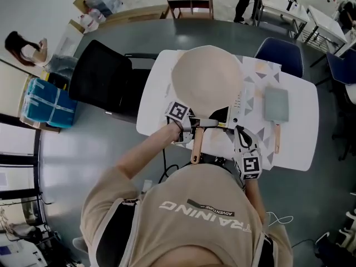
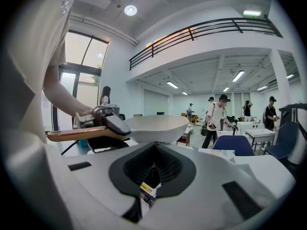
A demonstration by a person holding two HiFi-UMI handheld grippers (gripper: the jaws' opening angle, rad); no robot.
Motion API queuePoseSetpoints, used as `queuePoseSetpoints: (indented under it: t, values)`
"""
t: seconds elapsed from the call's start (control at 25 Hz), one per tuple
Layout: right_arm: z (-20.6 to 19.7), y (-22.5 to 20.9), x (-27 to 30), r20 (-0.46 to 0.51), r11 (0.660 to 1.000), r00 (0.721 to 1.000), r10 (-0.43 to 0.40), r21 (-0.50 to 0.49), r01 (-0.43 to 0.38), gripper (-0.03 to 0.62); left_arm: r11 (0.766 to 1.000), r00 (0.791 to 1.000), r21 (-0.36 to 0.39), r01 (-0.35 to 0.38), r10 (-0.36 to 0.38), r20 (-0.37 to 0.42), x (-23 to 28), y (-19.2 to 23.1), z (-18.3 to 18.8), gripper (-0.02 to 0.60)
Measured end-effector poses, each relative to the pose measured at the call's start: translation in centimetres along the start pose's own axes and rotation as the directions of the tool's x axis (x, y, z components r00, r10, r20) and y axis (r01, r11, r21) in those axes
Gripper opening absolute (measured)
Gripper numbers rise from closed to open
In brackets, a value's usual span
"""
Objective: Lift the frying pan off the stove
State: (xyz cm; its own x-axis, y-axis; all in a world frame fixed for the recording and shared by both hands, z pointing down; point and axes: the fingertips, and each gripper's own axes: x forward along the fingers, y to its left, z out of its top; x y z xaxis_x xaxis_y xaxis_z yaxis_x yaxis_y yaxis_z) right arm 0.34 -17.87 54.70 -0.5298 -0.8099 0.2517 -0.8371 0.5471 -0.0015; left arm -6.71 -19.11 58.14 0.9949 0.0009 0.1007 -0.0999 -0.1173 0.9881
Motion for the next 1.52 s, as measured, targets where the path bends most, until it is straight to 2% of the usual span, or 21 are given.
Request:
queuePoseSetpoints:
  t: [0.52, 0.92, 1.32, 1.52]
  values:
    - [0.5, -0.1, -0.8, 0.018, 1.000, 1.000, 0.002, 0.006, -0.002, -0.003, 1.000, 0.999, 0.019, 0.019, -0.018, -0.040, 0.9, -0.2, -0.6, 0.168]
    - [1.0, -1.2, -0.9, 0.035, 0.999, 0.999, -0.022, 0.031, 0.021, -0.003, 0.999, 0.999, 0.005, 0.041, -0.041, -0.029, 0.7, -0.2, -0.3, 0.168]
    - [0.1, -0.3, -0.6, 0.002, 0.999, 1.000, 0.019, 0.036, -0.019, -0.003, 1.000, 1.000, 0.011, 0.023, -0.023, -0.011, -0.1, -0.6, -0.1, 0.168]
    - [-0.1, 0.3, -0.4, -0.006, 0.999, 0.999, 0.042, 0.028, -0.041, -0.005, 0.999, 0.999, -0.003, 0.038, -0.038, -0.005, -0.2, -1.1, 0.0, 0.170]
